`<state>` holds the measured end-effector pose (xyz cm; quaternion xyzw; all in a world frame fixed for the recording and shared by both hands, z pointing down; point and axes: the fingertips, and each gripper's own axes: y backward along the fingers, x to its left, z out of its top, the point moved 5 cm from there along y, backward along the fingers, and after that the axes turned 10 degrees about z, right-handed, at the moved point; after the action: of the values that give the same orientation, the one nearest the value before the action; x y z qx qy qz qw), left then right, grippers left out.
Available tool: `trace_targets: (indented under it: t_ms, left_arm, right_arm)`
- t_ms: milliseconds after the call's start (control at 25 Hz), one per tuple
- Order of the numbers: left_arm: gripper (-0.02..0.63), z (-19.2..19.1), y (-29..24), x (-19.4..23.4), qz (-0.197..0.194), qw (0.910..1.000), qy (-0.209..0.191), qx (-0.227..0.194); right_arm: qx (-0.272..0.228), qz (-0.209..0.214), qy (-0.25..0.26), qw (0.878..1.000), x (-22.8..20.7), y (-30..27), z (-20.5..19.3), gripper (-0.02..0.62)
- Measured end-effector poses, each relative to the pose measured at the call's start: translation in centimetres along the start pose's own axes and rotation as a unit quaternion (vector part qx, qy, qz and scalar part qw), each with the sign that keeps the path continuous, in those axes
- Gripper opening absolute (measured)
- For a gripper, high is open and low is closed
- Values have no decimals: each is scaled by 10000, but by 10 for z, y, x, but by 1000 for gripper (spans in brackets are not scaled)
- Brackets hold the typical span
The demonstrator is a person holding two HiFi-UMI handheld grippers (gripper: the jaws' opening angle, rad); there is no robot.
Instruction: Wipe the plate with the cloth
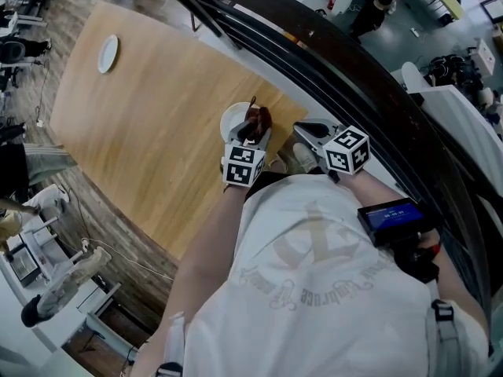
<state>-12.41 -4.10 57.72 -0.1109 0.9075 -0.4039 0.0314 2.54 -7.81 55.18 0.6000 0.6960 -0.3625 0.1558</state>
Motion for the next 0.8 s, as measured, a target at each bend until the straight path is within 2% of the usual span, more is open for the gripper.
trace_targets:
  t_ms: [160,320,440,600,800]
  left_arm:
    - [169,-17,19,20,387,9990,197,103]
    - [169,-39,42,45,877,9945,519,243]
    - [170,-51,54,54,1086,9916,632,311]
    - [170,-50,55,48,1053,9921,630,262]
    - [169,-38,39,22,755,9959,488,131]
  right_arm:
    - [56,129,45,9999,4,-4,1,14]
    - [125,264,102,9995,9,-10,3,14]
    - [168,345,129,9992,12,-14,3,14]
    - [223,395,140,9989,14,-16,2,14]
    - [258,401,159,9987,13,-12,-1,14]
